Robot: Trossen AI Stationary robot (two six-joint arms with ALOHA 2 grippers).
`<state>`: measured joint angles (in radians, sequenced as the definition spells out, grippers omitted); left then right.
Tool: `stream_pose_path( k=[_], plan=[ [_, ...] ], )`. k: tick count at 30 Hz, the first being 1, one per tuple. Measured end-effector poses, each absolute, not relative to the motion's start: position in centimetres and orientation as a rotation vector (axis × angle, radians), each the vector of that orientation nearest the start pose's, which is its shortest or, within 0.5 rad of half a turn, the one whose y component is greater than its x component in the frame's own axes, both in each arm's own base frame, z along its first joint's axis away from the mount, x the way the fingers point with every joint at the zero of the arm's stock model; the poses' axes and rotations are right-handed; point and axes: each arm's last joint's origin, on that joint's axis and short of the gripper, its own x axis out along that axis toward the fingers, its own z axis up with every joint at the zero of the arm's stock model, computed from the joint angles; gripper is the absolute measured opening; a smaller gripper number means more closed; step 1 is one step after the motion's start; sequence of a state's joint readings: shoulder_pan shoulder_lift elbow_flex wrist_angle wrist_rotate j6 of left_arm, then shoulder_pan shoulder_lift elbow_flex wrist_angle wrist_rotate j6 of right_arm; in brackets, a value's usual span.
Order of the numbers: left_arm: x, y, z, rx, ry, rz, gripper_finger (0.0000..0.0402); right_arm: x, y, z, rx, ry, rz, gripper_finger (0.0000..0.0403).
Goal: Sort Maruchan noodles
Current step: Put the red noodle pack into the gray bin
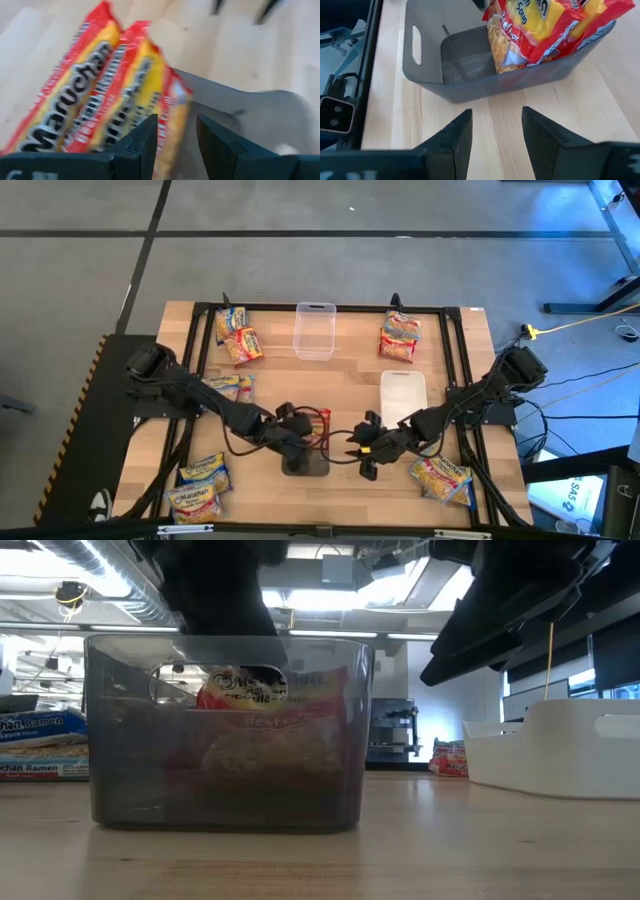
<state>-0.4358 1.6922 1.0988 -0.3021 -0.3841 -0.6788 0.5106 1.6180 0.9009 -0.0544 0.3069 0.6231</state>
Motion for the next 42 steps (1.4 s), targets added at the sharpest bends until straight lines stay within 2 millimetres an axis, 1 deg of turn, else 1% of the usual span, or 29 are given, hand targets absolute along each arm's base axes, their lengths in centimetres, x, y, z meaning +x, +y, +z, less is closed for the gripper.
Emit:
stream_pose_path(
  k=[3, 5, 7, 8, 10, 13, 18, 21, 26, 29, 35, 39, 42],
  plan=[
    [31.0, -14.1, 22.5, -0.323, 0.756, 0.162, 0.0128, 28.8, 15.1, 18.5, 0.29, 0.737, -0.027, 0.0147],
    [29.7, -14.1, 24.3, -0.338, 0.746, 0.146, 0.0128, 28.8, 15.2, 18.5, 0.292, 0.739, -0.022, 0.0147],
    [28.2, -13.5, 25.9, -0.345, 0.741, 0.162, 0.0128, 28.8, 15.2, 18.5, 0.292, 0.739, -0.022, 0.0147],
    [27.3, -13.0, 26.6, -0.35, 0.746, 0.196, 0.0128, 28.8, 15.2, 18.5, 0.289, 0.739, -0.021, 0.0147],
    [25.9, -11.3, 27.8, -0.371, 0.761, 0.286, 0.0128, 28.8, 15.1, 18.5, 0.264, 0.737, -0.017, 0.0147],
    [24.0, -7.7, 28.6, -0.399, 0.839, 0.467, 0.0128, 28.9, 14.9, 18.5, 0.187, 0.714, -0.041, 0.0147],
    [21.8, -1.0, 28.4, -0.434, 1.013, 0.797, 0.0128, 29.3, 13.8, 18.5, 0.071, 0.706, -0.07, 0.0147],
    [21.3, 2.7, 28.2, -0.415, 1.09, 0.885, 0.0128, 29.6, 12.8, 18.2, 0.0, 0.732, -0.077, 0.0147],
    [20.8, 8.0, 27.9, -0.43, 1.135, 0.896, 0.0128, 30.0, 10.4, 17.7, -0.081, 0.804, -0.124, 0.0147],
    [19.8, 10.9, 27.9, -0.453, 1.146, 0.9, 0.0128, 30.1, 9.2, 17.5, -0.087, 0.844, -0.161, 0.0147],
    [18.5, 16.1, 27.1, -0.469, 1.141, 0.824, 0.0128, 29.3, 7.7, 15.7, -0.067, 0.879, -0.19, 0.0147],
    [18.1, 19.0, 25.5, -0.491, 1.163, 0.729, 0.0128, 28.4, 6.9, 14.2, -0.021, 0.9, -0.221, 0.0147],
    [17.6, 20.8, 23.9, -0.498, 1.217, 0.697, 0.0128, 28.0, 6.5, 13.6, 0.008, 0.907, -0.247, 0.0147]
  ],
)
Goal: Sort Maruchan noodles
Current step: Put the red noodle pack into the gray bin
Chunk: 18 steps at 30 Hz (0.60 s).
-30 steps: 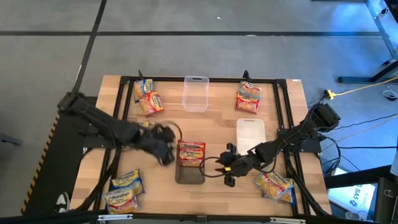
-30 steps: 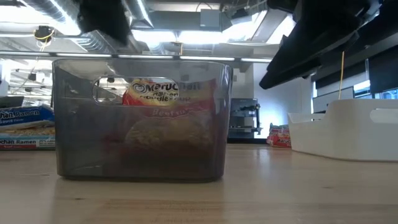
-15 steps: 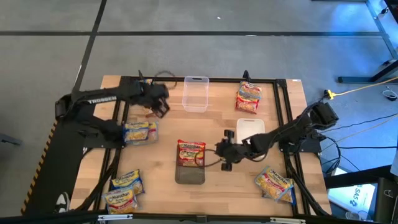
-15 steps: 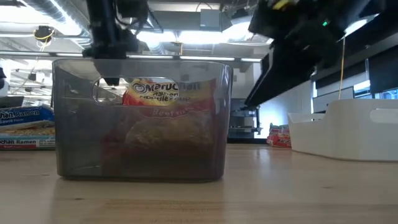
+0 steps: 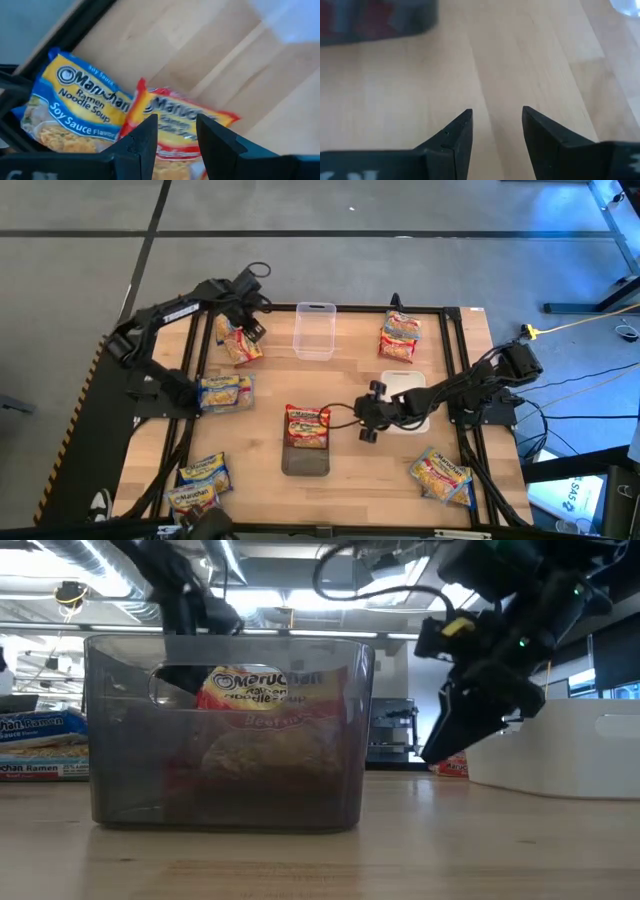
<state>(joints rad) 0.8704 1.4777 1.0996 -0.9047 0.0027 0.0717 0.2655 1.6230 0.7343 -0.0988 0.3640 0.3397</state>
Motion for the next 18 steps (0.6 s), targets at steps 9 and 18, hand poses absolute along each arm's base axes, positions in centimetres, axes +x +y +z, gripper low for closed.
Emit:
stream_pose_path(
  k=[9, 18],
  plan=[
    [16.7, 24.0, 19.6, -0.537, 1.372, 0.658, 0.0128, 27.3, 6.4, 12.7, 0.052, 0.883, -0.28, 0.0147],
    [16.3, 24.7, 19.4, -0.531, 1.343, 0.606, 0.0128, 27.6, 6.4, 12.9, 0.064, 0.844, -0.275, 0.0147]
  ],
)
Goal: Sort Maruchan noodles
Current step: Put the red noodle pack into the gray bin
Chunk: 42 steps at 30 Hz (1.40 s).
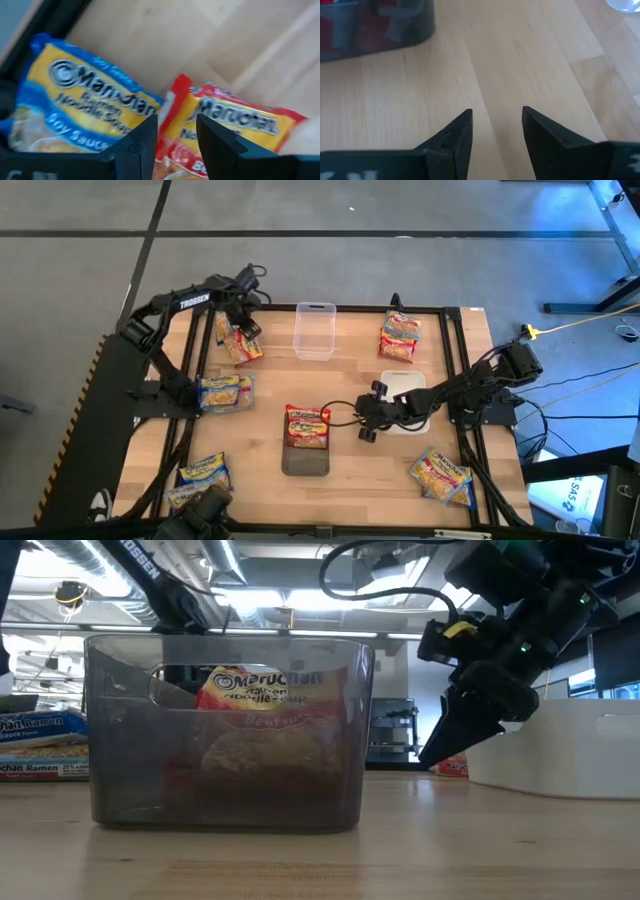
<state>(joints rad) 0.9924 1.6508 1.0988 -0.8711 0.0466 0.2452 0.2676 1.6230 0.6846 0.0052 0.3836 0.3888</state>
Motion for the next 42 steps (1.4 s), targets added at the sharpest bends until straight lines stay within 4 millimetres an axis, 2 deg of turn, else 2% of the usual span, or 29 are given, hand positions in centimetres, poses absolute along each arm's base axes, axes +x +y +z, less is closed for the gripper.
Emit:
stream_pose_path(
  k=[3, 19, 27, 31, 37, 42],
  plan=[
    [16.3, 24.6, 19.4, -0.536, 1.331, 0.561, 0.0128, 27.6, 6.4, 12.9, 0.064, 0.845, -0.275, 0.0147],
    [16.0, 25.1, 19.4, -0.525, 1.308, 0.582, 0.0128, 27.6, 6.5, 12.9, 0.098, 0.836, -0.286, 0.0147],
    [16.0, 25.3, 17.6, -0.558, 1.348, 0.589, 0.0126, 27.6, 6.5, 12.9, 0.105, 0.842, -0.271, 0.0147],
    [15.9, 25.2, 16.8, -0.592, 1.371, 0.585, 0.0098, 27.6, 6.5, 12.9, 0.104, 0.841, -0.272, 0.0147],
    [16.0, 25.2, 16.6, -0.611, 1.359, 0.554, 0.001, 27.6, 6.5, 12.9, 0.095, 0.839, -0.277, 0.0147],
    [16.5, 25.0, 16.7, -0.636, 1.314, 0.506, 0.0002, 27.6, 6.5, 12.9, 0.087, 0.833, -0.291, 0.0147]
  ],
)
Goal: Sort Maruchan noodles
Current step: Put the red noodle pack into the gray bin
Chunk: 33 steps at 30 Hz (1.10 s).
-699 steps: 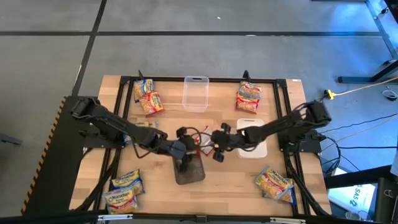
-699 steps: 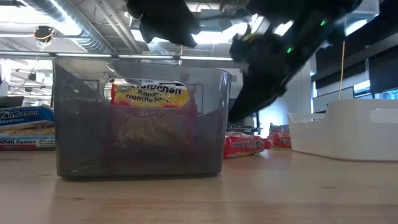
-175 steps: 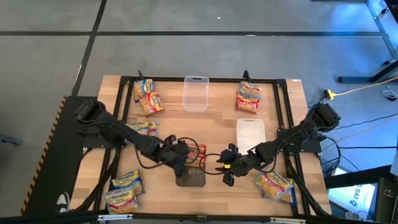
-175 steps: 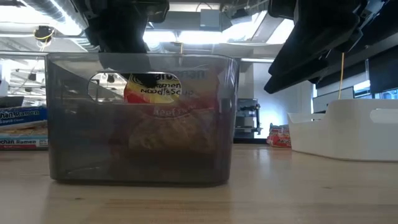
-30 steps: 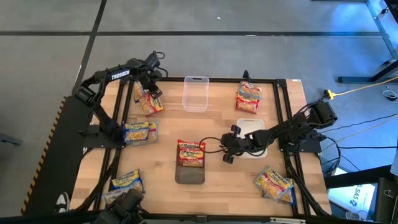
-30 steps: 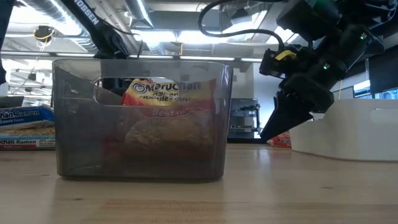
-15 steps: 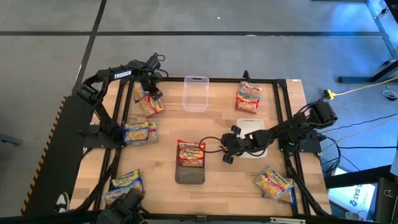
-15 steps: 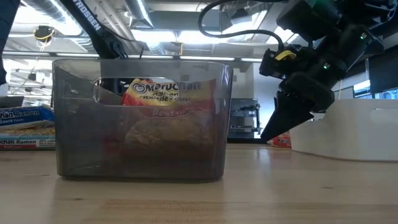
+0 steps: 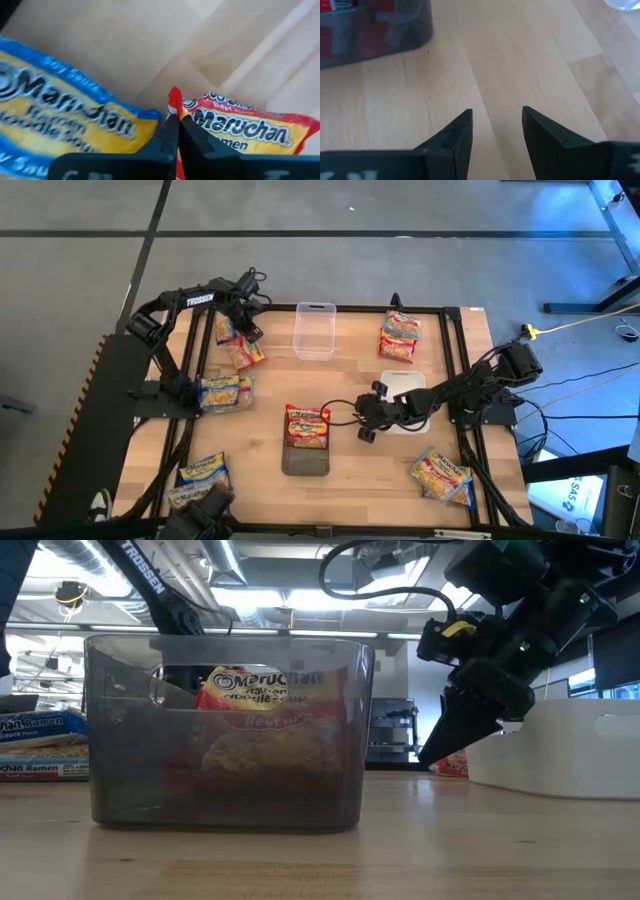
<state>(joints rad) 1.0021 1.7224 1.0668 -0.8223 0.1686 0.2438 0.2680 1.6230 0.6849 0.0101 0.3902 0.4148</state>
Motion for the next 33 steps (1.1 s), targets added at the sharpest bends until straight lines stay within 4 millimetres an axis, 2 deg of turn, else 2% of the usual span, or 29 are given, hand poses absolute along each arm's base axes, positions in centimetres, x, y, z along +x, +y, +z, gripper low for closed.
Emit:
stream_pose_path(
  k=[6, 11, 17, 25, 29, 33],
  plan=[
    [17.9, 23.4, 18.8, -0.6, 1.231, 0.444, 0.0001, 27.6, 6.4, 12.9, 0.061, 0.834, -0.288, 0.0147],
    [19.0, 21.3, 22.4, -0.515, 1.12, 0.426, 0.0001, 27.7, 6.3, 13.0, 0.035, 0.824, -0.313, 0.0147],
    [19.5, 18.3, 25.7, -0.431, 1.049, 0.459, 0.0, 27.6, 6.2, 13.1, 0.004, 0.816, -0.331, 0.0147],
    [19.1, 14.6, 29.4, -0.375, 0.903, 0.451, 0.0, 27.4, 6.2, 14.8, 0.03, 0.758, -0.323, 0.0147],
    [19.2, 12.6, 30.7, -0.379, 0.836, 0.365, 0.0, 27.3, 6.2, 15.9, 0.037, 0.715, -0.312, 0.0147],
    [19.6, 10.8, 31.9, -0.366, 0.761, 0.317, 0.0, 28.0, 6.4, 17.0, 0.039, 0.603, -0.275, 0.0147]
  ],
)
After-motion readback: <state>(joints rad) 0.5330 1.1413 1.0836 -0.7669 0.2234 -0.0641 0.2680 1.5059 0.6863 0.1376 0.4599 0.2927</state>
